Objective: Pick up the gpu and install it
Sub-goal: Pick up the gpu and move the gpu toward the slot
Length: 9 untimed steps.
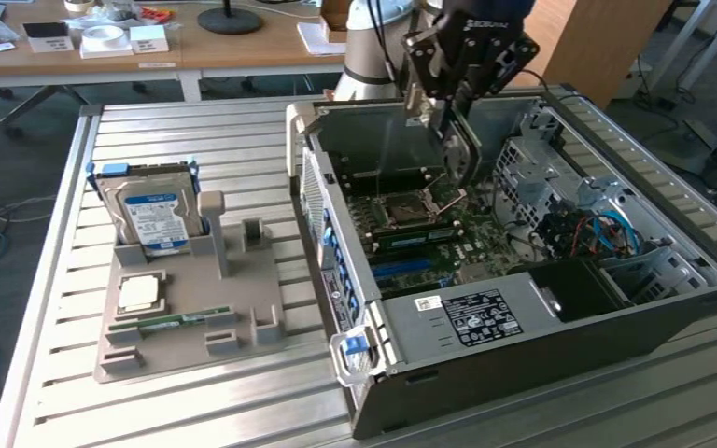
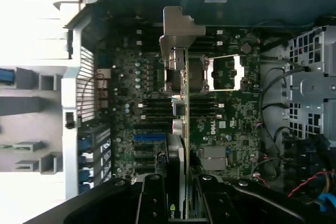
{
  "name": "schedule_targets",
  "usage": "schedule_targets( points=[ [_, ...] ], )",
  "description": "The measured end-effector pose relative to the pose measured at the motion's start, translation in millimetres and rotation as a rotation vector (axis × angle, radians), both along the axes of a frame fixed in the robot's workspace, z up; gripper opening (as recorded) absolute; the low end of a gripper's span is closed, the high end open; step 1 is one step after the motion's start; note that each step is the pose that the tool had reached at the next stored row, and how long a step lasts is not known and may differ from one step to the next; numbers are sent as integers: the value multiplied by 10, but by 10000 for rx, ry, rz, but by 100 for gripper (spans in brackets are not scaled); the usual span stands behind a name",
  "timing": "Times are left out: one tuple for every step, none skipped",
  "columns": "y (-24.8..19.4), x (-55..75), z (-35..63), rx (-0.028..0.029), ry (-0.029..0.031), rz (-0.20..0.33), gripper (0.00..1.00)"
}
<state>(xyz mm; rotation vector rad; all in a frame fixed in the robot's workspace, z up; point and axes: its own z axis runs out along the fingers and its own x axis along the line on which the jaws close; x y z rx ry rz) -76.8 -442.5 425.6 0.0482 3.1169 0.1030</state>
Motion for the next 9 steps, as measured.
schedule_targets(
  points=[
    [0,45,0,1,0,1,27],
    [0,91,0,3,0,2,27],
    [0,135,0,4,-1,1,27],
    [0,184,-1,5,-1,1,27],
    [0,228,0,5,0,2,27],
    [0,273,-1,7,-1,1,27],
    [0,317,0,7,-1,1,27],
    [0,362,0,8,-1,2,27],
    [0,407,0,9,-1,2,27]
  ],
)
